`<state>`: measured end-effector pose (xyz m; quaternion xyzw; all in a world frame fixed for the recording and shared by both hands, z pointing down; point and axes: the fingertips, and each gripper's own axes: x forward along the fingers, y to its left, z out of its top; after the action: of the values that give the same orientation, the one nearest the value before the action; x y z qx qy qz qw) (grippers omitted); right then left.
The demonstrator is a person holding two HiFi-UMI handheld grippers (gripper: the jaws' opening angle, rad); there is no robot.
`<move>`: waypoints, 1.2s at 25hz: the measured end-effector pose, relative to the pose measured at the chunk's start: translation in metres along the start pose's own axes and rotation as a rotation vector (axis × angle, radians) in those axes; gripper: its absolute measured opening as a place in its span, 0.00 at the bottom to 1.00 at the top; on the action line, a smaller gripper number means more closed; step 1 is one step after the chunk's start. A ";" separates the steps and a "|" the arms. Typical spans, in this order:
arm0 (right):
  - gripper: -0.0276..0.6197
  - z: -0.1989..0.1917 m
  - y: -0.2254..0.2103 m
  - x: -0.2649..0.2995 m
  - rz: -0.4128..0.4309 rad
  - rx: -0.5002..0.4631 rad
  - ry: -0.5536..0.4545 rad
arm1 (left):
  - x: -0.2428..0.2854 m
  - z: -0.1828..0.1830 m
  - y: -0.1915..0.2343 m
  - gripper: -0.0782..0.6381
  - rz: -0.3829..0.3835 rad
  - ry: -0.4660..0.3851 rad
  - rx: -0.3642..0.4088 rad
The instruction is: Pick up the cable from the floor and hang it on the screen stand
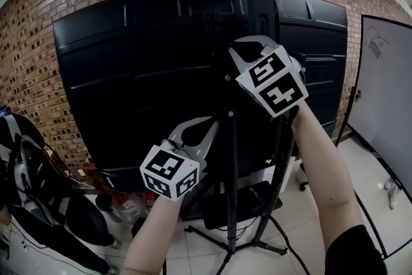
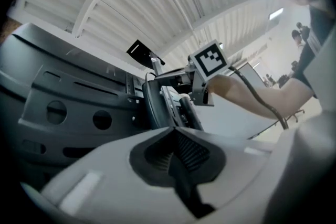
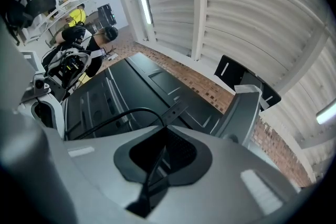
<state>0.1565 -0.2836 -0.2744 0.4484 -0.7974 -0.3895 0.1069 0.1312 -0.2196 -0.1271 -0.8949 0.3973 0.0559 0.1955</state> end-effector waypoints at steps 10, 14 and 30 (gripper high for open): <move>0.07 -0.009 -0.003 0.019 0.025 -0.063 0.074 | 0.018 -0.011 0.022 0.11 0.087 0.087 0.102; 0.07 -0.020 -0.006 0.019 0.028 -0.039 0.117 | 0.022 -0.011 0.026 0.11 0.083 0.091 0.129; 0.07 -0.059 0.013 0.000 -0.064 0.049 0.145 | 0.011 0.031 0.036 0.11 -0.021 -0.044 0.152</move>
<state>0.1787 -0.3109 -0.2248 0.5029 -0.7822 -0.3397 0.1408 0.1138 -0.2370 -0.1695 -0.8801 0.3867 0.0433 0.2720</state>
